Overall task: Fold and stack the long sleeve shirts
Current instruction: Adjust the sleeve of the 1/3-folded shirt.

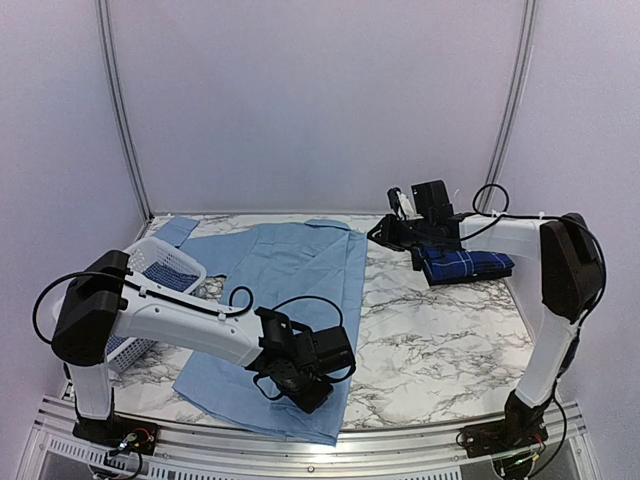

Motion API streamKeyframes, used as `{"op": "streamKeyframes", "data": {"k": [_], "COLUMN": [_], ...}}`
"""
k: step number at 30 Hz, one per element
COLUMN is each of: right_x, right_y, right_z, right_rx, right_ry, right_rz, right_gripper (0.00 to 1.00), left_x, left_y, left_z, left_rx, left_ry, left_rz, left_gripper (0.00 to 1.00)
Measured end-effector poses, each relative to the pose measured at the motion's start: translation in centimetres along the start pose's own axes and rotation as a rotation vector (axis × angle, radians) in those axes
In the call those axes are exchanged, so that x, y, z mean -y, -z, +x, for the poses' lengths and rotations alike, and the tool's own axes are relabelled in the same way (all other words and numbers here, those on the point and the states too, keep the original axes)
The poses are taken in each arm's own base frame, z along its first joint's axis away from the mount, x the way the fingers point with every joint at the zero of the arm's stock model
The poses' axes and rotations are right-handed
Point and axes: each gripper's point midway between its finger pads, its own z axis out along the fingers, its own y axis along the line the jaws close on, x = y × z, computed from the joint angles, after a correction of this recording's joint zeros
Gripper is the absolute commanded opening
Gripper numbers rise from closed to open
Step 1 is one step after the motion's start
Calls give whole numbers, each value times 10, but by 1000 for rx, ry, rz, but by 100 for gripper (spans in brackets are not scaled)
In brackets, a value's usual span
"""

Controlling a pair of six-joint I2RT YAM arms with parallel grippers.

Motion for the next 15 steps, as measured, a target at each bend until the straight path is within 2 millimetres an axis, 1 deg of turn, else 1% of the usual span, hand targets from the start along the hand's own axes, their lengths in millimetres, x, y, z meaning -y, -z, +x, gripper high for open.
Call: {"op": "streamKeyframes", "data": {"k": [2,8,12,15], "right_x": [-1,-2,-3,-3], "right_y": [0,0,0,0], "right_z": [-1,0,0,0], "right_rx": [5,3,3,3], "right_ry": [1,1,1,1], "right_rz": [-3,-5,-5,-5], "right_gripper": [23,23,23,23], "left_x": [-2,-4,-4,-2], "left_y": [0,4,11,22], "left_z": [0,0,-3,-9], "left_rx": [0,7,19,42], "left_ry": [5,1,1,-4], "left_rz": [-10,-20,-13,2], "left_gripper": [10,2,0,0]}}
